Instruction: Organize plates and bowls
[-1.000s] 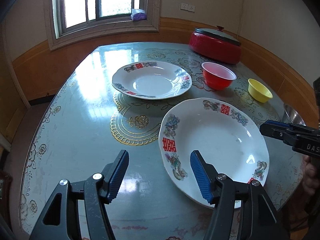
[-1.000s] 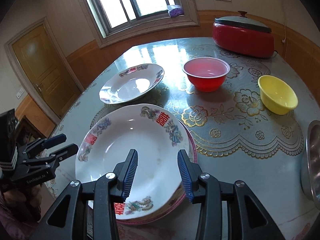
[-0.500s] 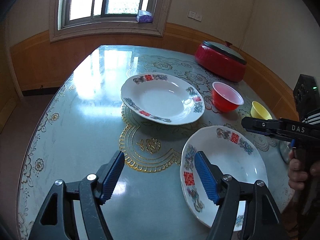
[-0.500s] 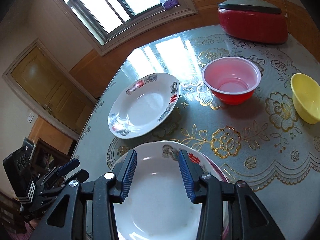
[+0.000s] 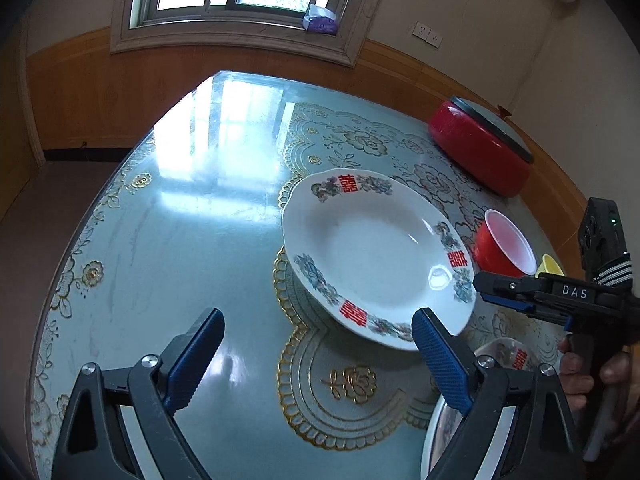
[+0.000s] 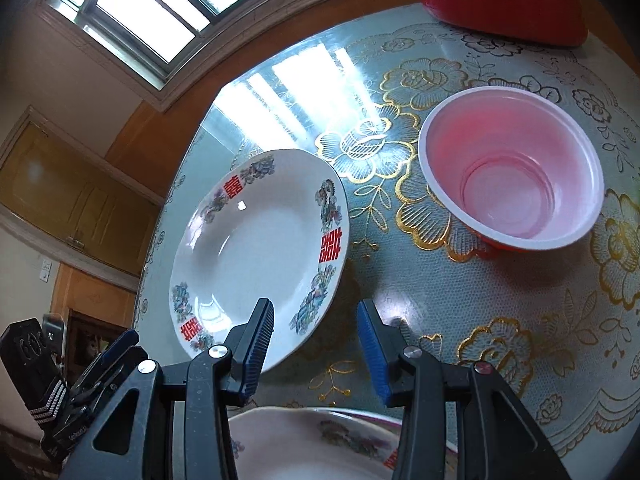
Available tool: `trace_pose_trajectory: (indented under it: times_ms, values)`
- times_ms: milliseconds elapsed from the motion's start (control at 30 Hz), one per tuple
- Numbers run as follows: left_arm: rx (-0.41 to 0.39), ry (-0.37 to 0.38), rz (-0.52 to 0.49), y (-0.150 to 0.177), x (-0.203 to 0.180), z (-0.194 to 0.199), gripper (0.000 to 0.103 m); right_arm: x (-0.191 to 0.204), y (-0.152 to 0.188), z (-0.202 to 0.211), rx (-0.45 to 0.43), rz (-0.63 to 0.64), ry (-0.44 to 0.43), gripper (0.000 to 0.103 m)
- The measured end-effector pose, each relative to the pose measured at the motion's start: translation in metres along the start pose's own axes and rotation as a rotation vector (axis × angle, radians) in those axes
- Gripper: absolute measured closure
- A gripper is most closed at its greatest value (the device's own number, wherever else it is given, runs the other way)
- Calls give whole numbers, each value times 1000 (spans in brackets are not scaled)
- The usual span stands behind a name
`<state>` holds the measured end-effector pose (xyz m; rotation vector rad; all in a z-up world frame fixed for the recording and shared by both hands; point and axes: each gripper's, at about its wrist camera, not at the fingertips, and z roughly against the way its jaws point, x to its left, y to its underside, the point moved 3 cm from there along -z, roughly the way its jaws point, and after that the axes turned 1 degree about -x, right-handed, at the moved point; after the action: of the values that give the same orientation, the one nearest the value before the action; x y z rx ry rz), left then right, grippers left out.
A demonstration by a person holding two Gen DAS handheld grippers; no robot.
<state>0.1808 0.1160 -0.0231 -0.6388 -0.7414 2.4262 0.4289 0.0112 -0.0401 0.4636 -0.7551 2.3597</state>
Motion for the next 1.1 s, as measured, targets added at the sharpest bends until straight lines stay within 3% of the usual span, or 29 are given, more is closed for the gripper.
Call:
trace_pose_trajectory:
  times_ms: [167, 233, 367, 467, 567, 633, 700, 800, 1100]
  values:
    - [48, 50, 54, -20, 14, -31, 18, 2, -12, -16, 5, -3, -13, 60]
    - [64, 69, 50, -27, 14, -43, 33, 4, -15, -22, 8, -2, -15, 60]
    - [87, 103, 36, -40, 13, -67, 44, 7, -21, -33, 17, 10, -8, 57]
    - [90, 99, 17, -51, 13, -83, 44, 7, -26, -42, 28, 18, -3, 57]
    - [118, 110, -4, -58, 11, -103, 60, 11, -30, -56, 40, 35, 10, 57]
    - [95, 51, -28, -60, 9, -104, 67, 15, -31, -58, 29, 62, 26, 57]
    - [104, 56, -18, -59, 12, -102, 73, 16, -31, -57, 29, 78, 38, 61]
    - [108, 62, -42, -50, 13, -95, 73, 18, -30, -55, 23, 113, 83, 70]
    - [88, 80, -83, -27, 10, -69, 73, 28, -20, -53, 33, 214, 106, 71]
